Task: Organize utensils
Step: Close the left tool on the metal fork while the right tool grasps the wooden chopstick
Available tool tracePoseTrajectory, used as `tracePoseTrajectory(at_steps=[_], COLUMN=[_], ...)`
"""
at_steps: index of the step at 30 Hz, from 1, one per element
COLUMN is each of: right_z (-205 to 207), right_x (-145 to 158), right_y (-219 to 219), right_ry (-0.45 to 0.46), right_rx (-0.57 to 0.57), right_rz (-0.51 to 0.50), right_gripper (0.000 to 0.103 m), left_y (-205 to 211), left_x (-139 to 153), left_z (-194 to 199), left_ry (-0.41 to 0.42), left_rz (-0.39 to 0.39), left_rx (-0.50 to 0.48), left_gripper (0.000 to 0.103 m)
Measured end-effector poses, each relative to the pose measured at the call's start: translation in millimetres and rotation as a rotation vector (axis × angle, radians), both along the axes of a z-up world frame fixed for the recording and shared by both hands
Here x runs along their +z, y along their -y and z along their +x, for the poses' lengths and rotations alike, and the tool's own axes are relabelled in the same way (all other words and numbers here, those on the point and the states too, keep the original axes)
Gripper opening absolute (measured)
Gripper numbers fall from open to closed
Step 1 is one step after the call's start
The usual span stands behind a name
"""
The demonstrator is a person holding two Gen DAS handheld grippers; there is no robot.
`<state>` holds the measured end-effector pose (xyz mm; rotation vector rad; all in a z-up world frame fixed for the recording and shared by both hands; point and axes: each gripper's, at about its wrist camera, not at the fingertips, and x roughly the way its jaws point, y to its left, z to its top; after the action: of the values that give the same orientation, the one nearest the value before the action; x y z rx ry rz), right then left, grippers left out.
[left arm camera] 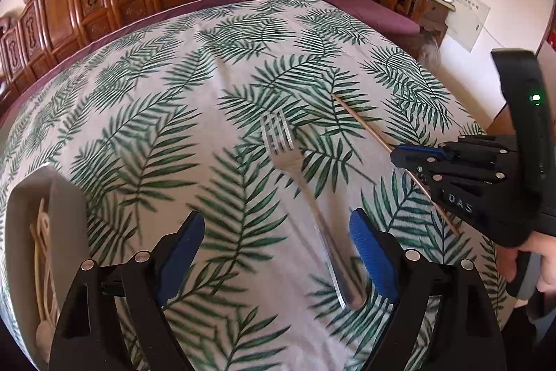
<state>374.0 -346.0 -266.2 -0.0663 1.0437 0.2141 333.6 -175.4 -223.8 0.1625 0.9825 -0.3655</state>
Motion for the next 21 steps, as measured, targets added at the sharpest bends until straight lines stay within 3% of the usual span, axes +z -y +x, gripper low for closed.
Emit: tracePoseTrajectory(at_steps=[7, 11, 15, 19, 21], right_z=[-0.8, -1.8, -2.4, -3.4, -3.7], right_x=[4.3, 8.9, 12.4, 13.5, 14.2], right_y=[11.0, 13.9, 14.3, 12.2, 11.2], right_ry=[0.008, 0.017, 0.024, 0.027, 0.027], right_rx=[-0.003, -0.005, -0.003, 0.007, 0.011], right_rz=[0.052, 0.068, 0.077, 0.087, 0.094], right_gripper=[0.006, 0.006, 0.006, 0.006, 0.006], left_y=[24.1, 30.0, 29.4, 31.2, 32.6], left_x=[-12.4, -21.1, -26.6, -25.9, -25.4], left_z=[12.2, 18.4, 21.6, 19.4, 18.2], left_ry=[-0.018, -0.042, -0.058, -0.068, -0.073], left_rz=[0.048, 0.072, 0.076, 0.077, 0.091], left_rx=[-0.012, -0.005, 0.015, -0.001, -0.009], left_gripper=[0.065, 0.046, 0.04, 0.012, 0.01])
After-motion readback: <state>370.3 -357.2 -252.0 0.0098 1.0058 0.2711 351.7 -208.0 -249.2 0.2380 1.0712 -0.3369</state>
